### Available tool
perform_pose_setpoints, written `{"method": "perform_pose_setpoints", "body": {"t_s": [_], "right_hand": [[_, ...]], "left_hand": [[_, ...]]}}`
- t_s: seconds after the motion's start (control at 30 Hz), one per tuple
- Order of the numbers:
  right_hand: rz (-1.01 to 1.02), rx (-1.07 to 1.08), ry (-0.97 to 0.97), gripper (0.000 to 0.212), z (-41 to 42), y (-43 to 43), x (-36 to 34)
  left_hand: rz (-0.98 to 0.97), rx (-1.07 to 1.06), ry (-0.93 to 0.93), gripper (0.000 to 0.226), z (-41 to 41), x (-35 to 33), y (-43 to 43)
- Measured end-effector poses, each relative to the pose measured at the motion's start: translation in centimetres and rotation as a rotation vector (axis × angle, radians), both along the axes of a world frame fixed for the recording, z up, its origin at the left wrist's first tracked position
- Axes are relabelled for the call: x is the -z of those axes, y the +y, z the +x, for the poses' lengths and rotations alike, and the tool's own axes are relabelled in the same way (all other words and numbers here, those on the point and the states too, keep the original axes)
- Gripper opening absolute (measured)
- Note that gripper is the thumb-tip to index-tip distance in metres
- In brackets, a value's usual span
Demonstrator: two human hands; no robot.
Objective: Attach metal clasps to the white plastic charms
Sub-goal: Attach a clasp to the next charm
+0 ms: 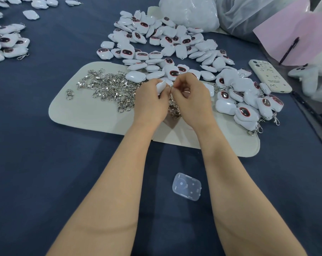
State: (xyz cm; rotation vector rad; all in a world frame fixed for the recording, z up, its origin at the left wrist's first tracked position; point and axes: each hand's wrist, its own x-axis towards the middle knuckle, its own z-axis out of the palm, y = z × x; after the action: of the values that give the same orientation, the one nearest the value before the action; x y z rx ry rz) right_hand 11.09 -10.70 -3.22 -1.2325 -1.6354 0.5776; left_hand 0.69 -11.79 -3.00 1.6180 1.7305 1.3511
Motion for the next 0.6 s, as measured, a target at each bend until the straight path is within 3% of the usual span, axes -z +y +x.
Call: {"method": "perform_pose_setpoints", "body": {"t_s": [0.27, 0.43, 0.53, 0.6], "right_hand": [[-0.007, 0.054, 0.015, 0.025, 0.22, 0.12, 0.02], [0.004, 0.158, 0.040, 0.019, 0.53, 0.16, -0.09], [0.006, 0.161, 0.027, 0.017, 0.58, 0.07, -0.24], [0.018, 0.165, 0.002, 0.017, 0.55, -0.02, -0.27]], "left_hand": [[-0.035, 0.072, -0.012, 0.010, 0.10, -0.17, 0.07], [-0.141, 0.154, -0.123, 0.034, 0.20, -0.43, -0.17], [-0.244, 0.235, -0.263, 0.027, 0.31, -0.57, -0.46], [-0.214, 0.240, -0.236, 0.022, 0.30, -0.70, -0.53]]}}
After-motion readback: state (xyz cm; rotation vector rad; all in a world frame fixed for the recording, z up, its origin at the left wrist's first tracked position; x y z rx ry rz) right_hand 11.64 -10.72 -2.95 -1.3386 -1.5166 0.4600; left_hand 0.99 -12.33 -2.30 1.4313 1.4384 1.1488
